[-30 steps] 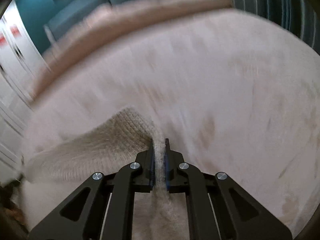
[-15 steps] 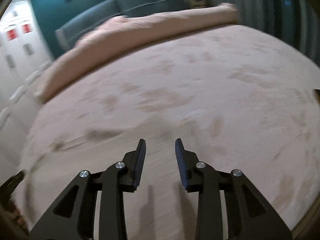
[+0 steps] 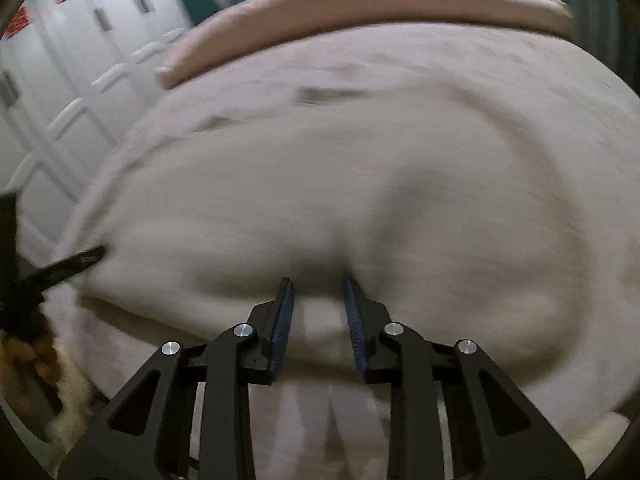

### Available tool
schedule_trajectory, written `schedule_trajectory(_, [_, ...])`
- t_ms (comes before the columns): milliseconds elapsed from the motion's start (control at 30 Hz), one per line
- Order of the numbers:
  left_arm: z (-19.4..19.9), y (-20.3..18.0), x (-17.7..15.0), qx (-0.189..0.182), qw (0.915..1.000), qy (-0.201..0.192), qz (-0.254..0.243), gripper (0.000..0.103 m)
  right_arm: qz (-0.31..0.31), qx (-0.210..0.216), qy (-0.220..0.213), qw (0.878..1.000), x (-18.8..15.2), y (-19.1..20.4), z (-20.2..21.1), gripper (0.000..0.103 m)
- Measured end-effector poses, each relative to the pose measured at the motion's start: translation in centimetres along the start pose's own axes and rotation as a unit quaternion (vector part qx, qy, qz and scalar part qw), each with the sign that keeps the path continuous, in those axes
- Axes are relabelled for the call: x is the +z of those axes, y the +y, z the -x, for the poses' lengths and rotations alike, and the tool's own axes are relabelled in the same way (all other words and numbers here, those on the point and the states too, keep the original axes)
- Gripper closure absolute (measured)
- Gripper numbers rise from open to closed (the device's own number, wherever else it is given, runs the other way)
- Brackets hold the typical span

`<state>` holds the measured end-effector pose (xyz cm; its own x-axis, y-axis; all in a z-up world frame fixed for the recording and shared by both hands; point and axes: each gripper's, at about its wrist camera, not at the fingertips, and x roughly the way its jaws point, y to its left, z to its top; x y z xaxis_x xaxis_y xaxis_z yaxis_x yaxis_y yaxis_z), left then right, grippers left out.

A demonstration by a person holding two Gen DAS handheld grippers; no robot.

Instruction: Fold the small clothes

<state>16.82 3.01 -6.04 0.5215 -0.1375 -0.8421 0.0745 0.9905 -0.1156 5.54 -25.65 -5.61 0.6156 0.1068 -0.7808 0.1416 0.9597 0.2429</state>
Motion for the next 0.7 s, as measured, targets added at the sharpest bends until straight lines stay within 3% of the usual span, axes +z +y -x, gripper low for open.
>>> schedule_trajectory(33, [0.1,0.9,-0.1,-0.003,1.0,0.001,0.005,0.095,-0.018,0.009,0.002,1.0,-0.2,-1.8,0.4,0.103])
schedule_trajectory(100, [0.4,2.4,-0.2,-0.022,0.9997,0.004,0.014,0.095,-0.053,-0.031,0.004,0.998,-0.4,-4.6,1.5,0.103])
schedule_trajectory(167, [0.9,2.4,0.1,-0.017,0.9997,0.004,0.016,0.095,-0.088,-0.026,-0.001,0.996,-0.5,-6.4,2.5,0.103])
schedule_trajectory(200, [1.6,2.2,0.7,-0.001,0.9997,-0.001,0.024,0.096,-0.102,-0.035,-0.008,0.994,-0.1,-6.8,3.3,0.101])
schedule_trajectory(233, [2.2,2.1,1.2,0.006,0.9994,-0.01,0.032,0.094,-0.1,-0.062,-0.018,0.993,0.4,-6.7,3.9,0.092])
schedule_trajectory(267, [2.9,2.0,1.9,0.007,0.9988,-0.026,0.04,0.081,-0.092,-0.085,-0.034,0.992,1.0,-6.5,4.7,0.085])
schedule_trajectory(333, [3.8,1.7,4.2,-0.013,0.9971,-0.056,0.05,0.064,-0.084,-0.101,-0.063,0.989,3.4,-6.1,5.7,0.065])
schedule_trajectory(400, [3.1,1.1,7.1,-0.016,0.9968,-0.062,0.048,0.062,-0.086,-0.09,-0.08,0.989,6.3,-6.3,5.6,0.06])
schedule_trajectory(467, [1.6,0.4,9.6,-0.008,0.9975,-0.057,0.039,0.059,-0.089,-0.082,-0.086,0.989,8.9,-6.5,4.7,0.049])
schedule_trajectory(633, [-4.1,-1.3,14.6,-0.017,0.9989,-0.028,0.032,0.031,-0.079,-0.113,-0.068,0.988,14.4,-6.6,-0.7,0.036])
schedule_trajectory(700, [-7.2,-1.6,15.2,-0.005,0.9995,0.003,0.031,0.031,-0.086,-0.113,-0.047,0.989,15.2,-7.2,-2.9,0.035])
